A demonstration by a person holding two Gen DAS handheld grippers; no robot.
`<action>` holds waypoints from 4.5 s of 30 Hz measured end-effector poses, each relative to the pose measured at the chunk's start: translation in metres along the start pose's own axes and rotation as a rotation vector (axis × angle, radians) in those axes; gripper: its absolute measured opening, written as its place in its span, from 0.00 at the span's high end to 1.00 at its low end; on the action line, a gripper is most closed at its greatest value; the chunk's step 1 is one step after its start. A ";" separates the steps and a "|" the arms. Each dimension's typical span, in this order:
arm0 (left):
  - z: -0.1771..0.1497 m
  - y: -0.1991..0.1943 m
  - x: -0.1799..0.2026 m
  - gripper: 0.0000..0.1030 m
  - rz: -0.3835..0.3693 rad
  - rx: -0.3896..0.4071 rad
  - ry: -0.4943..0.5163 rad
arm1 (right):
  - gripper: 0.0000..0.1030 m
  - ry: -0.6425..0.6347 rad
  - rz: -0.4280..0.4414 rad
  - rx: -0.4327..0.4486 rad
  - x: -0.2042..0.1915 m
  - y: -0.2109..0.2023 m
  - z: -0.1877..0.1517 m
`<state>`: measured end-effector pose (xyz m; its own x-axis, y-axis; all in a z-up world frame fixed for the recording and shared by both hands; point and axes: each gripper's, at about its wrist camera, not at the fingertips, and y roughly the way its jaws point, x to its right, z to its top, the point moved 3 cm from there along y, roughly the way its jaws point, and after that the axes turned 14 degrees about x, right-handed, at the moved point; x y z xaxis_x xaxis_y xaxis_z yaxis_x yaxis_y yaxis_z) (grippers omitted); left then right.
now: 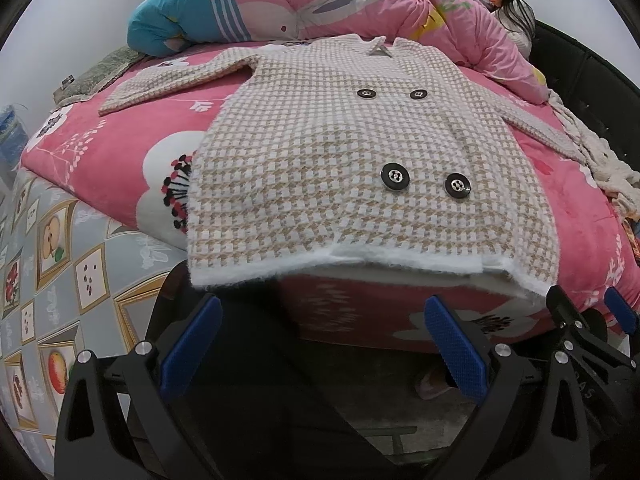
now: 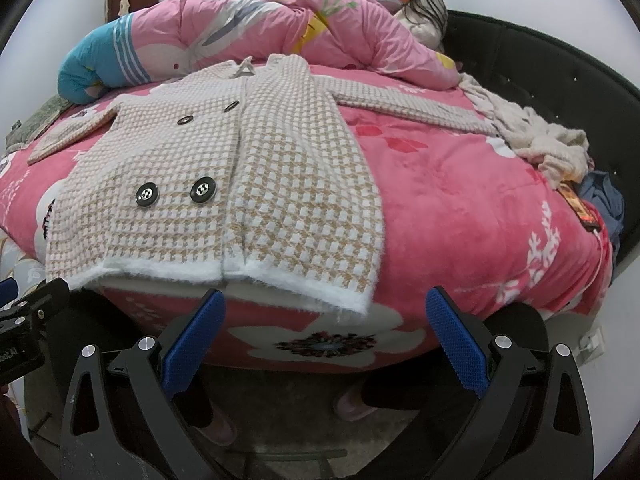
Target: Fold large clothes
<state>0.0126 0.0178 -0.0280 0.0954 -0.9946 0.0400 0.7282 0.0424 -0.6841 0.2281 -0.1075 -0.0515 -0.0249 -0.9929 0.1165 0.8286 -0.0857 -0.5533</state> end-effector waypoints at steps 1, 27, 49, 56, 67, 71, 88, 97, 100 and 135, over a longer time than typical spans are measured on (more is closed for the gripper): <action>0.000 0.000 0.000 0.04 0.002 0.000 0.000 | 0.07 0.000 0.000 0.000 0.000 0.000 0.000; 0.002 0.001 -0.005 0.04 0.051 0.005 0.018 | 0.07 0.004 -0.003 0.010 0.000 0.003 0.003; 0.041 0.056 -0.024 0.04 0.138 0.001 0.049 | 0.07 -0.025 -0.005 0.037 0.012 0.048 0.031; 0.085 0.124 -0.011 0.04 0.160 0.011 0.137 | 0.07 -0.010 0.055 -0.006 0.017 0.102 0.057; 0.085 0.182 -0.018 0.03 0.109 -0.064 0.139 | 0.06 0.128 0.164 -0.174 0.033 0.171 0.031; 0.085 0.185 -0.024 0.03 0.100 -0.079 0.128 | 0.06 0.158 0.204 -0.132 0.039 0.168 0.022; 0.068 0.160 -0.022 0.03 0.127 -0.042 0.137 | 0.06 0.242 0.352 -0.137 0.063 0.166 0.022; 0.060 0.132 -0.041 0.04 0.012 0.039 0.141 | 0.07 0.125 0.456 -0.143 0.069 0.140 0.032; 0.060 0.107 -0.060 0.04 0.019 0.122 0.131 | 0.08 0.157 0.477 -0.074 0.085 0.122 0.048; 0.091 0.094 -0.115 0.91 0.057 0.165 -0.041 | 0.65 0.423 0.502 -0.273 0.109 0.150 0.031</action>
<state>0.1313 0.1450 -0.0307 0.1649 -0.9856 0.0363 0.8220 0.1171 -0.5573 0.3669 -0.2264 -0.0961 0.0619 -0.8599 -0.5066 0.6283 0.4280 -0.6497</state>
